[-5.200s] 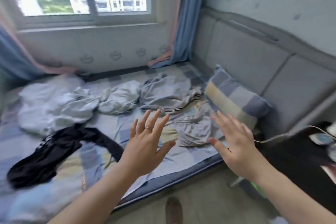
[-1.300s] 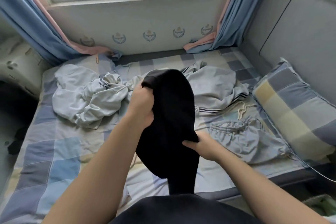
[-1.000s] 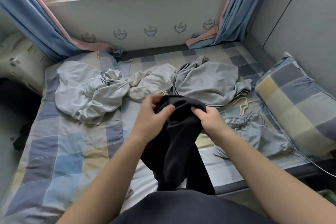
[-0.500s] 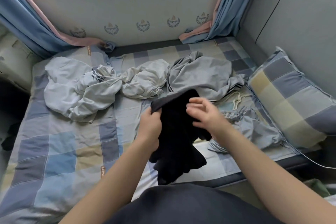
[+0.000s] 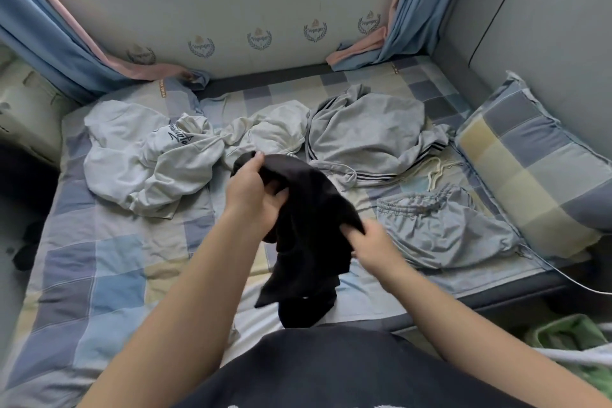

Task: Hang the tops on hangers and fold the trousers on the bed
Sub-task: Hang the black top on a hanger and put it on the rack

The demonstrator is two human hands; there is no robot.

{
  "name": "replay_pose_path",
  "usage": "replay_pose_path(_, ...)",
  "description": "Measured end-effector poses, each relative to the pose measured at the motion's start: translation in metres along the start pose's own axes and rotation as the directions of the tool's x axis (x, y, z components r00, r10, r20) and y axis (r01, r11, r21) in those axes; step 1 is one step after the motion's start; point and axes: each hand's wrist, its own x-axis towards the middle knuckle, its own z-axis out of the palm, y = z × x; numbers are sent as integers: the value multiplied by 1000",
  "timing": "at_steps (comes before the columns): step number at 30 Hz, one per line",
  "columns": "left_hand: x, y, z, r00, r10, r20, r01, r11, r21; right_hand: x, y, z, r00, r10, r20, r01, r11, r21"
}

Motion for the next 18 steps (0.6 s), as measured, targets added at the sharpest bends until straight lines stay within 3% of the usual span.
replay_pose_path(2, -1, 8, -15, 998, 60, 22, -64, 961, 270, 4, -17, -15, 991, -61, -118, 67, 997, 48)
replay_pose_path(4, -7, 6, -29, 989, 132, 66, -147, 818, 556, 6, -38, -26, 983, -102, -154, 122, 985, 126)
replay_pose_path(6, -18, -9, -37, 969, 110, 223, -238, 666, 707, 8, -54, -27, 986, -121, -112, 143, 967, 212)
replay_pose_path(10, -31, -63, -45, 849, -183, 495, -351, 504, 789, 2, -78, -16, 990, -140, -11, 137, 952, 275)
replay_pose_path(15, -17, -90, -48, 852, 80, 517, -515, 302, 802, -5, -88, -24, 991, -86, 100, 43, 926, 376)
replay_pose_path(18, -10, -85, -53, 840, 151, 522, -541, 308, 782, -4, -85, -38, 992, -49, 118, -5, 909, 418)
